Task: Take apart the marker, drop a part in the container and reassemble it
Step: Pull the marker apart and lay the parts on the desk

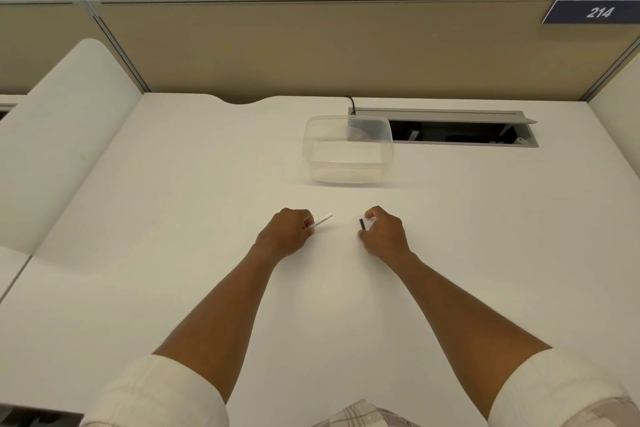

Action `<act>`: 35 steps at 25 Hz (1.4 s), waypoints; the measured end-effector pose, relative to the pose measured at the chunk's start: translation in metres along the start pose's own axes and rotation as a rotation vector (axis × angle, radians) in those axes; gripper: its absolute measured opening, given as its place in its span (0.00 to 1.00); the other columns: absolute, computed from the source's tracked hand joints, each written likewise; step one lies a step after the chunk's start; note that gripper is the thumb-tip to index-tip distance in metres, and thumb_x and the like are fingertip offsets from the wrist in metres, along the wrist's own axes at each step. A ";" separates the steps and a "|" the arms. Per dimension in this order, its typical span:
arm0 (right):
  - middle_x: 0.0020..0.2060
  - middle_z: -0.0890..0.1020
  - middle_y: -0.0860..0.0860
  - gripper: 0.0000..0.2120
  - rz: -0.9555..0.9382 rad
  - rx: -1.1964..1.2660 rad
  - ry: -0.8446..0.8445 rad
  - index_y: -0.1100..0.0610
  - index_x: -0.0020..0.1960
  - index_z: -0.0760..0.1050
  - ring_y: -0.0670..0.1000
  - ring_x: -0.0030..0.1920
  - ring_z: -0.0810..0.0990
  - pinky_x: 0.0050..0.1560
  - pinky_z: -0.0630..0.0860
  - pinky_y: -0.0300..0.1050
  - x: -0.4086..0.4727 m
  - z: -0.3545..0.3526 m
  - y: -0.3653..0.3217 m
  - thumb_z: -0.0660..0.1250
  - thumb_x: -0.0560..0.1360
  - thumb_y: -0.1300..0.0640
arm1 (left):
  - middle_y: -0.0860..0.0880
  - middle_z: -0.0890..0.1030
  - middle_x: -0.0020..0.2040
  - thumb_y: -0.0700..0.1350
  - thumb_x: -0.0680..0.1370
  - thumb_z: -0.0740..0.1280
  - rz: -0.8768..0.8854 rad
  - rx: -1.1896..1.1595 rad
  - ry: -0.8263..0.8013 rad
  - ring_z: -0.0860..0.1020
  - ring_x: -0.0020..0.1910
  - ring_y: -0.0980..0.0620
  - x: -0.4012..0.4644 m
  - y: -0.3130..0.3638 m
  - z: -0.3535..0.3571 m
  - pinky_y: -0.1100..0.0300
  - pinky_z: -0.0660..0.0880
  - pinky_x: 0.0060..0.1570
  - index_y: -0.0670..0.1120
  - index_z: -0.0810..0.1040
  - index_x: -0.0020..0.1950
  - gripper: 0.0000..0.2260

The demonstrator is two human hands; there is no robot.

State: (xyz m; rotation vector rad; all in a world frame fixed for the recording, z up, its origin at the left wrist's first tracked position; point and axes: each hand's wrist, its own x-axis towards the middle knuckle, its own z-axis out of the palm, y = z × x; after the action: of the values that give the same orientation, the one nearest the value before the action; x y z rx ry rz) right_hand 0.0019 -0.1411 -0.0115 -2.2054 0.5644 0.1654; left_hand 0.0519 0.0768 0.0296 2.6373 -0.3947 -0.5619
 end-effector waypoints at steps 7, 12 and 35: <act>0.37 0.75 0.49 0.12 0.030 -0.108 0.058 0.55 0.53 0.71 0.61 0.46 0.81 0.50 0.79 0.49 -0.001 0.008 -0.004 0.66 0.71 0.60 | 0.49 0.82 0.43 0.47 0.78 0.63 -0.002 0.013 0.008 0.80 0.43 0.47 -0.004 -0.003 0.001 0.49 0.78 0.43 0.50 0.78 0.46 0.05; 0.47 0.80 0.56 0.16 0.076 -0.085 0.032 0.55 0.56 0.71 0.60 0.47 0.81 0.45 0.77 0.47 -0.002 0.005 -0.003 0.70 0.72 0.54 | 0.49 0.81 0.45 0.47 0.78 0.64 0.011 0.038 0.028 0.79 0.43 0.47 -0.004 -0.003 0.000 0.53 0.76 0.40 0.50 0.78 0.48 0.04; 0.30 0.80 0.53 0.07 -0.135 -0.045 -0.501 0.59 0.44 0.81 0.52 0.32 0.76 0.36 0.74 0.44 0.002 -0.035 -0.055 0.74 0.71 0.56 | 0.54 0.81 0.58 0.44 0.78 0.67 0.293 0.063 0.202 0.76 0.60 0.52 -0.002 0.027 -0.003 0.54 0.75 0.57 0.53 0.80 0.59 0.11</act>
State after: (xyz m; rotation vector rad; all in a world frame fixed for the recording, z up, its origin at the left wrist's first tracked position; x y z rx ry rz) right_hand 0.0260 -0.1378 0.0487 -2.1254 0.1336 0.6406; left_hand 0.0469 0.0546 0.0450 2.5971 -0.7281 -0.1900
